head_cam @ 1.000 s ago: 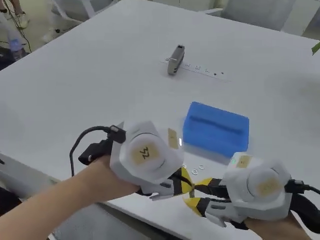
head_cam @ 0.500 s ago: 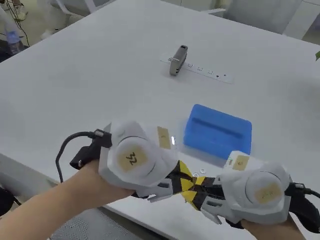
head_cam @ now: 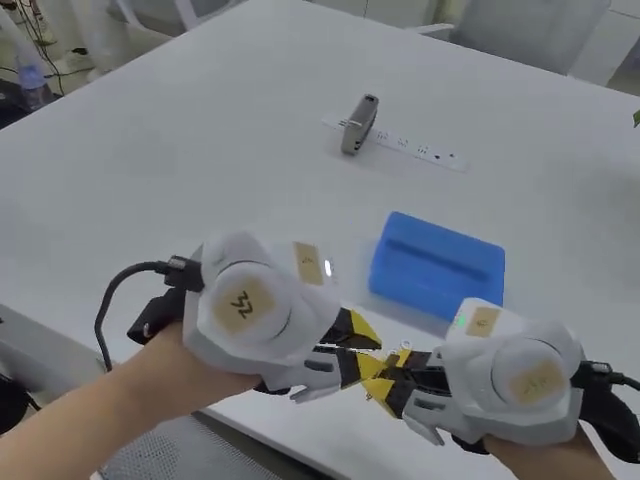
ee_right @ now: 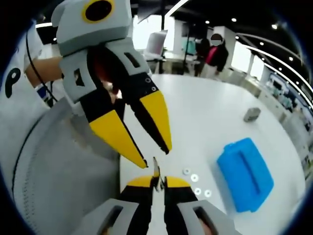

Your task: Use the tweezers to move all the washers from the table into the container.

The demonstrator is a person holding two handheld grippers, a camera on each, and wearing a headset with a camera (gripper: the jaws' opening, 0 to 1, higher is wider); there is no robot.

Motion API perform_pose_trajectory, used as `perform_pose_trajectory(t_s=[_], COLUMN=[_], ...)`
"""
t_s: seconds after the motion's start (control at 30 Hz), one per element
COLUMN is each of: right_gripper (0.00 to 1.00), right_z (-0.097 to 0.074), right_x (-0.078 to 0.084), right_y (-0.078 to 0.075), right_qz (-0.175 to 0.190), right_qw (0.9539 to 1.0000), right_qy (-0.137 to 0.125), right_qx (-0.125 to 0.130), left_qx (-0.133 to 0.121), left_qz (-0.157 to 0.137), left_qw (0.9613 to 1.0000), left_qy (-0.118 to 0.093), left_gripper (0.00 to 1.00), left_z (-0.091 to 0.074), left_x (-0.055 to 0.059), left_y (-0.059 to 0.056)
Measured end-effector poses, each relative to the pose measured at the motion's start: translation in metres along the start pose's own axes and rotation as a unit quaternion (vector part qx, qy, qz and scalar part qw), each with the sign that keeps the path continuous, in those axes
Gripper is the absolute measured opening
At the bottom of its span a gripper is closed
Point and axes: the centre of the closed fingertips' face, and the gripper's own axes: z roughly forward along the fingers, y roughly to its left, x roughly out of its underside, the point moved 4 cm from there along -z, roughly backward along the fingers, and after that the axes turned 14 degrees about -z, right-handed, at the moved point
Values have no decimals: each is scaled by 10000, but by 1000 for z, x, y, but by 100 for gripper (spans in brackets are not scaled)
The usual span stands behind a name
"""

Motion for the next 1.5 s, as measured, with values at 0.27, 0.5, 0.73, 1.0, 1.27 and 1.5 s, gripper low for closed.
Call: perform_pose_trajectory(t_s=[0.27, 0.5, 0.73, 1.0, 1.27, 1.5], right_gripper=[3, 3, 3, 3, 3, 3], right_z=[2, 4, 2, 1, 5, 18], right_x=[-5, -9, -7, -6, -2, 2], right_y=[-2, -5, -6, -11, -12, -7], right_qz=[-22, -84, -163, -152, -46, -2], right_qw=[10000, 9999, 9998, 9999, 9999, 9997], right_qy=[-61, -60, 20, 33, 39, 66], right_qx=[-61, -95, -72, -54, -106, -233], left_qx=[92, 41, 183, 189, 162, 112], left_qz=[-23, 69, 245, 154, -213, -97], left_qw=[9999, 10000, 9995, 9997, 9995, 9999], left_qy=[72, 8, 15, -103, -174, -21], left_gripper=[18, 15, 0, 0, 0, 4], left_z=[4, 6, 12, 11, 14, 17], left_x=[-1, -6, -7, -9, -2, 4], left_y=[0, 2, -2, 6, 9, 12])
